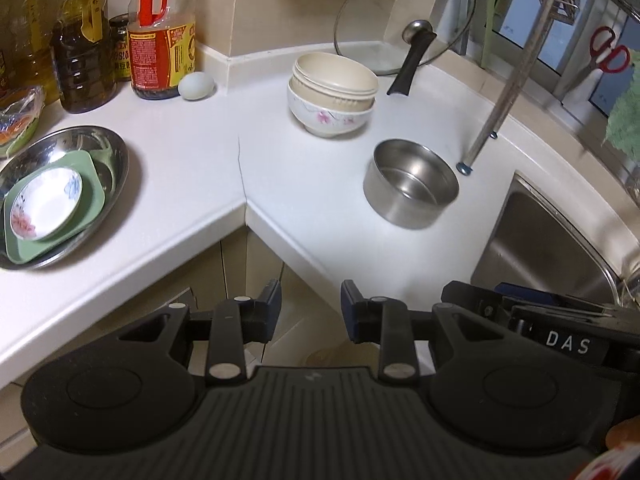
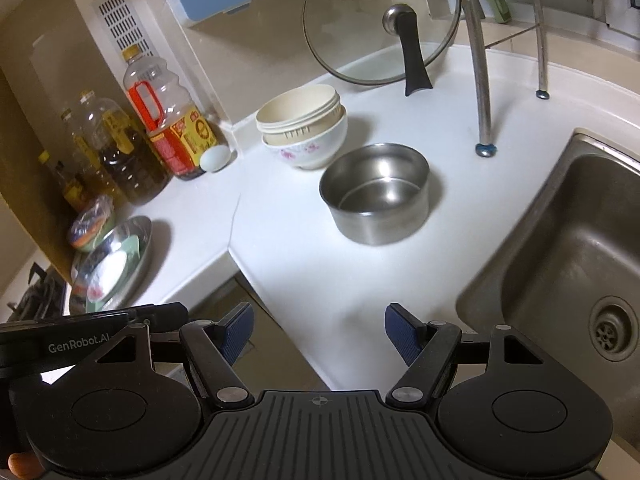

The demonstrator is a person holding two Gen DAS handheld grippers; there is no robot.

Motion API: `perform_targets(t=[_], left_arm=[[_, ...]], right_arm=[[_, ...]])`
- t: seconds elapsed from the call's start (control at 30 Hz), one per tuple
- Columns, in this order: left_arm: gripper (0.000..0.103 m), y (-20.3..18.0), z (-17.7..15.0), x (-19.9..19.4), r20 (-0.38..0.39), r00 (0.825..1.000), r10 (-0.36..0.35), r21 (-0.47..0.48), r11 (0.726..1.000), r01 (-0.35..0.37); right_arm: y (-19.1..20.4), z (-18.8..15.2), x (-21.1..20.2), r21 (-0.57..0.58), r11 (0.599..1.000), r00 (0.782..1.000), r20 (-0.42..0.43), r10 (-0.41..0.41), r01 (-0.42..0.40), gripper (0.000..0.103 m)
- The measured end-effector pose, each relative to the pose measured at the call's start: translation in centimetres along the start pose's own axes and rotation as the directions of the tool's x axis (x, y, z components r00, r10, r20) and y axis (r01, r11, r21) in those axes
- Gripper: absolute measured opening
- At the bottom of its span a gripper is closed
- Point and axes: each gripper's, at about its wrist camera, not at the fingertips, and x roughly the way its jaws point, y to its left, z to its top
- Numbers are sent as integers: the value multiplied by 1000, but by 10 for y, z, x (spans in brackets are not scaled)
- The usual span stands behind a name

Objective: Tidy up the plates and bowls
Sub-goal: 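Reach both grippers to the small steel pot and grip its rim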

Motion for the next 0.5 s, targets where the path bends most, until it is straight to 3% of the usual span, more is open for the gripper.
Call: perform_targets(t=[0.5], left_arm=[[29, -26, -23, -13, 3, 1000, -14, 37, 999, 14]], right_arm=[[-7, -23, -25, -39, 997, 997, 2, -71, 71, 72]])
